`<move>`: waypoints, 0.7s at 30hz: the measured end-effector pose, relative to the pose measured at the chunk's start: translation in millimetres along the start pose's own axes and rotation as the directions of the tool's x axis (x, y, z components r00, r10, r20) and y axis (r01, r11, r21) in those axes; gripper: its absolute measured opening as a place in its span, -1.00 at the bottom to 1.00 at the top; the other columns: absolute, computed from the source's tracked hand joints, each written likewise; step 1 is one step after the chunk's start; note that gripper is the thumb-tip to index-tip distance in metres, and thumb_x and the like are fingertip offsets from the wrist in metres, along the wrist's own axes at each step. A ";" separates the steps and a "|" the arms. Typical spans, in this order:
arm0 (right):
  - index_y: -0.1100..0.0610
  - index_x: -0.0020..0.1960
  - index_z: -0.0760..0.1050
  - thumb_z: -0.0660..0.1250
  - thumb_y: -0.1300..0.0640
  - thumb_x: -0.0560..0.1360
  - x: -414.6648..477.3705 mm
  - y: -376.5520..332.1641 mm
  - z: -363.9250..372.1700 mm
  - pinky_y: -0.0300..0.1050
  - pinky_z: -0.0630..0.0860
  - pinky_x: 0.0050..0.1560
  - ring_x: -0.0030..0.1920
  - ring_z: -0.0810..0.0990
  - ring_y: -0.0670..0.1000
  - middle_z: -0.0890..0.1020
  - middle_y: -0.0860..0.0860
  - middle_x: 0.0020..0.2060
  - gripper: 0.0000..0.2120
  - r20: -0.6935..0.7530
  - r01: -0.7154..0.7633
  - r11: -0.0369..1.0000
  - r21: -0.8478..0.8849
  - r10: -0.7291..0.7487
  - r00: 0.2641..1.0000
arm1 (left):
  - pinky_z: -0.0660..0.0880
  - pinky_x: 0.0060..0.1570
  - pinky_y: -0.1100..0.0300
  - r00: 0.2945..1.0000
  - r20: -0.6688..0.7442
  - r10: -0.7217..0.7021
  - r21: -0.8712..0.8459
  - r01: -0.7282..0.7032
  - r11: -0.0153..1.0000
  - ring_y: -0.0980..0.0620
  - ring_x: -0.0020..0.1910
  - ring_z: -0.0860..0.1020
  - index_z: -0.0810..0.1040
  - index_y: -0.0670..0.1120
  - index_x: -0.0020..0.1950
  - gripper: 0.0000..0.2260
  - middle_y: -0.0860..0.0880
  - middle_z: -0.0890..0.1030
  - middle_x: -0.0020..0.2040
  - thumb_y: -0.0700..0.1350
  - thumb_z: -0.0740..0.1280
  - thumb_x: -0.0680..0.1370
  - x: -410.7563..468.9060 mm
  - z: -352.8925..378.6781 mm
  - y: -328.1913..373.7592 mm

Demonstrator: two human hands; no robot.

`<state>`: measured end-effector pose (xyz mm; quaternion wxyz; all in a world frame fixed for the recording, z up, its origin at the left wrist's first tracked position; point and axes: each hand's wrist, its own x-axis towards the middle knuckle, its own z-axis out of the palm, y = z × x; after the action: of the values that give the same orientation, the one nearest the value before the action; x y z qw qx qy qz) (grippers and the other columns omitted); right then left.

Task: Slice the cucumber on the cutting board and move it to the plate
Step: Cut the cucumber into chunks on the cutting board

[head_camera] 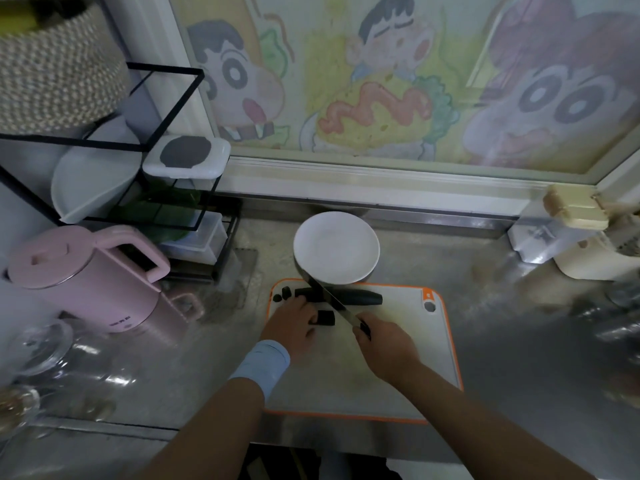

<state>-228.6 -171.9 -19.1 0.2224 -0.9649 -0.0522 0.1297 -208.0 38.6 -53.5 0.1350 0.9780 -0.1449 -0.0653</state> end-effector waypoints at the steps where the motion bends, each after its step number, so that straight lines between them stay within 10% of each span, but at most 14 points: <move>1: -0.06 0.01 0.43 0.13 -0.07 0.59 2.6 3.1 -1.7 -0.13 0.32 -0.37 -0.27 0.47 0.02 0.51 -0.09 -0.30 -0.86 0.009 0.004 1.000 0.004 -0.004 1.000 | 0.37 0.07 0.13 1.000 0.010 0.028 0.013 -0.028 1.000 -0.08 0.12 0.40 0.47 -0.08 0.14 -0.78 -0.06 0.42 0.14 -0.14 0.27 0.49 5.8 4.0 5.2; 11: -0.09 0.05 0.42 0.13 -0.08 0.59 17.4 31.4 -13.3 -0.15 0.30 -0.34 -0.29 0.50 0.00 0.53 -0.08 -0.30 -0.86 0.107 0.069 0.998 0.011 -0.070 0.992 | 0.26 0.33 0.09 0.995 0.077 0.059 0.135 -0.070 0.988 -0.08 0.34 0.32 0.35 -0.07 0.39 -0.58 -0.07 0.36 0.38 -0.26 0.20 0.54 19.1 29.5 31.9; 16: -0.07 0.03 0.43 0.10 -0.08 0.60 9.4 37.8 -14.3 -0.08 0.46 -0.33 -0.35 0.51 -0.01 0.51 -0.07 -0.34 -0.83 0.176 0.124 0.992 -0.007 -0.120 0.977 | 0.55 -0.10 0.23 0.956 -0.020 0.293 0.054 -0.292 0.955 0.04 -0.07 0.59 0.64 0.00 -0.01 -0.65 0.02 0.62 -0.03 -0.15 0.56 0.23 -9.2 41.2 44.0; 21: -0.08 0.03 0.42 0.06 -0.08 0.60 2.8 36.3 -8.9 -0.15 0.34 -0.41 -0.39 0.47 -0.02 0.50 -0.06 -0.36 -0.81 0.207 0.171 0.985 -0.008 -0.166 0.964 | 0.54 0.00 0.14 0.968 -0.166 0.186 -0.019 -0.192 0.981 0.02 0.01 0.53 0.61 -0.05 0.03 -0.79 0.00 0.60 0.02 -0.12 0.27 0.44 -25.6 55.8 49.8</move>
<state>-221.9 -207.7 -28.1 0.2138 -0.9411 -0.1582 0.2087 -254.8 -13.2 -90.5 0.1688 0.9593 -0.2247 0.0257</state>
